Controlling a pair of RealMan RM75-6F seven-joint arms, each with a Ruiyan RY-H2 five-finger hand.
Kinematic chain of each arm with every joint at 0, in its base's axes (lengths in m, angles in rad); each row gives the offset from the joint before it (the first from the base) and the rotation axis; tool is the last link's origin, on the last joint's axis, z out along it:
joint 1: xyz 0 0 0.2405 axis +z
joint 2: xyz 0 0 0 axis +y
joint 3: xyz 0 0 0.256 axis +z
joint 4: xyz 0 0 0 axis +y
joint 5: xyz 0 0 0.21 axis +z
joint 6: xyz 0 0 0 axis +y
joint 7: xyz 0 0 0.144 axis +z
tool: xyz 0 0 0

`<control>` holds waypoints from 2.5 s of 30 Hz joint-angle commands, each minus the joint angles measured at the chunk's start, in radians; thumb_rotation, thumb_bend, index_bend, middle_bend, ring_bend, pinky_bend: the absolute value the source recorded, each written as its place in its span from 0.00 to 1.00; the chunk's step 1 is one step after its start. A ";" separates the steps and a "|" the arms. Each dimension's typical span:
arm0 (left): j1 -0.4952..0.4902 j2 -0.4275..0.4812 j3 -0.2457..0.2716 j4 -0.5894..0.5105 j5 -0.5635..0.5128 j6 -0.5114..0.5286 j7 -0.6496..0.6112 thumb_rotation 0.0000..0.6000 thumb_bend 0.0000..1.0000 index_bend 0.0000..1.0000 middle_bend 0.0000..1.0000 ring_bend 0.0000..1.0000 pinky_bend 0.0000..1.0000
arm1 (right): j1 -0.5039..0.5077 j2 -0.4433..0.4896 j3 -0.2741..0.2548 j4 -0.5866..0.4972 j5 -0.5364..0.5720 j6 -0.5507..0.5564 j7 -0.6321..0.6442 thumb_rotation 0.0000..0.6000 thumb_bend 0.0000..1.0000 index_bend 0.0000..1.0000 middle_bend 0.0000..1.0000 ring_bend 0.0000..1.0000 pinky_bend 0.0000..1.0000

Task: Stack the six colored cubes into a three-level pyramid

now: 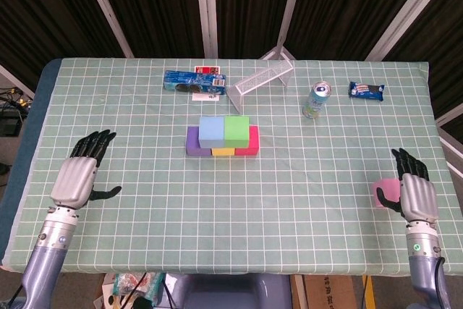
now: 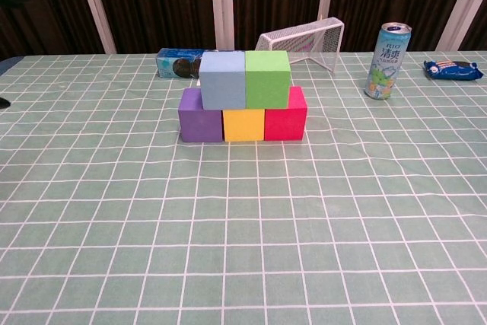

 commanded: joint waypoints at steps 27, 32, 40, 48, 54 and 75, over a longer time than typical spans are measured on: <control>0.157 0.006 -0.026 0.067 0.117 -0.001 -0.062 1.00 0.15 0.00 0.02 0.00 0.07 | 0.009 0.019 -0.038 -0.003 -0.032 -0.022 -0.065 1.00 0.38 0.00 0.00 0.00 0.00; 0.163 0.002 -0.036 0.076 0.094 -0.037 -0.078 1.00 0.16 0.00 0.02 0.00 0.07 | 0.009 0.017 -0.040 0.000 -0.041 -0.016 -0.064 1.00 0.38 0.00 0.00 0.00 0.00; 0.150 -0.003 -0.072 0.065 0.019 -0.118 -0.079 1.00 0.33 0.00 0.03 0.00 0.07 | 0.002 0.021 -0.045 -0.006 -0.065 -0.008 -0.041 1.00 0.38 0.00 0.00 0.00 0.00; 0.048 -0.008 -0.166 0.071 -0.200 -0.297 -0.018 1.00 0.34 0.00 0.04 0.00 0.08 | 0.004 0.019 -0.041 -0.004 -0.067 -0.016 -0.023 1.00 0.38 0.00 0.00 0.00 0.00; -0.045 -0.032 -0.234 0.105 -0.367 -0.386 0.063 1.00 0.34 0.00 0.04 0.00 0.08 | 0.006 0.020 -0.036 -0.002 -0.058 -0.023 -0.013 1.00 0.38 0.00 0.00 0.00 0.00; -0.311 -0.240 -0.290 0.287 -0.733 -0.473 0.339 1.00 0.34 0.00 0.04 0.00 0.08 | 0.010 0.016 -0.023 0.006 -0.048 -0.032 0.017 1.00 0.38 0.00 0.00 0.00 0.00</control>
